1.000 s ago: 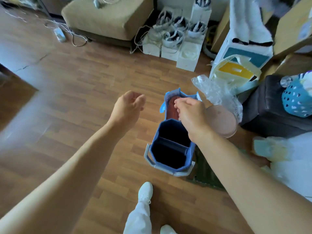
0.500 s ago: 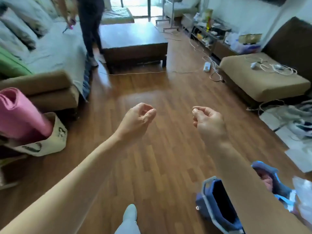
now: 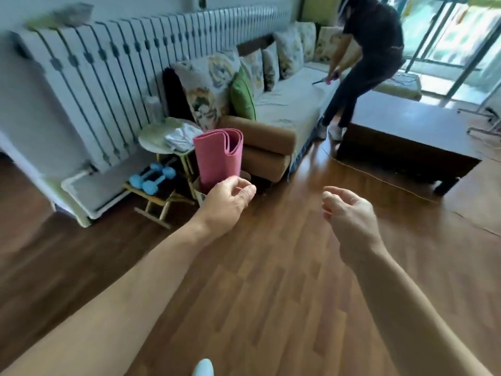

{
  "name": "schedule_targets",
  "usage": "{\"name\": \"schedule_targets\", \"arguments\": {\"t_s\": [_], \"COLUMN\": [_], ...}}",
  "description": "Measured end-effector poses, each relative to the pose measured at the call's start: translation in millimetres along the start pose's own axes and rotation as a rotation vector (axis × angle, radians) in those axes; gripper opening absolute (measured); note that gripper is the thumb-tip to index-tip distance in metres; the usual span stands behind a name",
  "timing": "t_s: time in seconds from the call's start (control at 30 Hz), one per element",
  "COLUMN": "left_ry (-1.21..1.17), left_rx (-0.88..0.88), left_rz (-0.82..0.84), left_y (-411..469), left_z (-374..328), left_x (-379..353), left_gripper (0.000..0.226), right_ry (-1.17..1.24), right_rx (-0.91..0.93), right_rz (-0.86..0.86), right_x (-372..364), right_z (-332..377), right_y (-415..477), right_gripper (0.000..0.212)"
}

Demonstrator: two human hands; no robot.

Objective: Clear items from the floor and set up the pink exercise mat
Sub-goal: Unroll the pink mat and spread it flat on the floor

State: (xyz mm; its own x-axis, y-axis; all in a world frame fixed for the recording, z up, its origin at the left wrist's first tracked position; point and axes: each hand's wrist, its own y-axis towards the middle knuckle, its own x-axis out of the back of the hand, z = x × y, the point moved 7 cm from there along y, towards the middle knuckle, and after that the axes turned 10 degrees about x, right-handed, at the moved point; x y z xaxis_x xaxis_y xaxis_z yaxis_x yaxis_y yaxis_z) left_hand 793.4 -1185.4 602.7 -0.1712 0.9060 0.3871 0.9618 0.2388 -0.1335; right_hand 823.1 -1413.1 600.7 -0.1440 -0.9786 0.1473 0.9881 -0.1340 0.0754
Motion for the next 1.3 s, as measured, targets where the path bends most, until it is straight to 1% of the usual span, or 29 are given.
{"name": "schedule_targets", "arguments": {"t_s": [0.1,0.2,0.33,0.37,0.4,0.5,0.6,0.7,0.83,0.97,1.07,1.17,1.3], "left_ry": [-0.001,-0.008,0.022,0.039,0.051,0.135,0.227,0.320,0.449,0.558,0.615,0.736,0.855], "left_rx": [-0.011,0.003,-0.008,-0.014,-0.003,0.021,0.059,0.105,0.150,0.177,0.172,0.143,0.129], "left_rz": [-0.071,-0.086,-0.139,-0.159,-0.167,-0.191,-0.181,-0.162,-0.107,-0.047,0.012,0.081,0.189], "left_y": [50.1,104.0,176.1,180.4,213.0,272.0,346.0,416.4,512.0,595.3,658.0,721.7,778.9], "left_z": [6.0,14.7,26.9,29.1,34.7,48.3,63.9,79.9,99.6,119.4,132.8,152.4,192.3], "left_x": [53.6,96.0,140.7,147.0,156.2,170.7,172.0,170.4,167.3,159.6,150.2,131.8,106.5], "left_gripper": [0.020,0.015,0.012,0.012,0.013,0.017,0.016,0.021,0.026,0.033,0.037,0.040,0.045], "right_ry": [0.002,-0.005,-0.046,-0.065,-0.084,-0.148,-0.188,-0.216,-0.282,-0.389,-0.461,-0.542,-0.632], "right_rx": [0.011,0.018,0.016,0.025,0.021,0.012,-0.011,-0.039,-0.121,-0.177,-0.188,-0.199,-0.244], "right_rz": [0.046,0.054,0.078,0.090,0.091,0.110,0.137,0.199,0.245,0.300,0.326,0.330,0.362], "right_x": [-76.8,-140.1,-204.8,-211.1,-230.7,-266.5,-305.3,-344.3,-391.2,-438.3,-470.4,-496.1,-519.7], "right_z": [7.5,11.9,10.0,10.6,4.8,-2.6,-16.6,-35.8,-70.6,-103.7,-128.4,-160.3,-210.7], "right_y": [41.1,82.5,138.2,141.8,168.1,214.3,274.1,331.4,405.9,463.7,503.2,541.5,567.2], "right_gripper": [0.019,0.021,0.025,0.026,0.028,0.036,0.038,0.039,0.058,0.070,0.075,0.078,0.082]}}
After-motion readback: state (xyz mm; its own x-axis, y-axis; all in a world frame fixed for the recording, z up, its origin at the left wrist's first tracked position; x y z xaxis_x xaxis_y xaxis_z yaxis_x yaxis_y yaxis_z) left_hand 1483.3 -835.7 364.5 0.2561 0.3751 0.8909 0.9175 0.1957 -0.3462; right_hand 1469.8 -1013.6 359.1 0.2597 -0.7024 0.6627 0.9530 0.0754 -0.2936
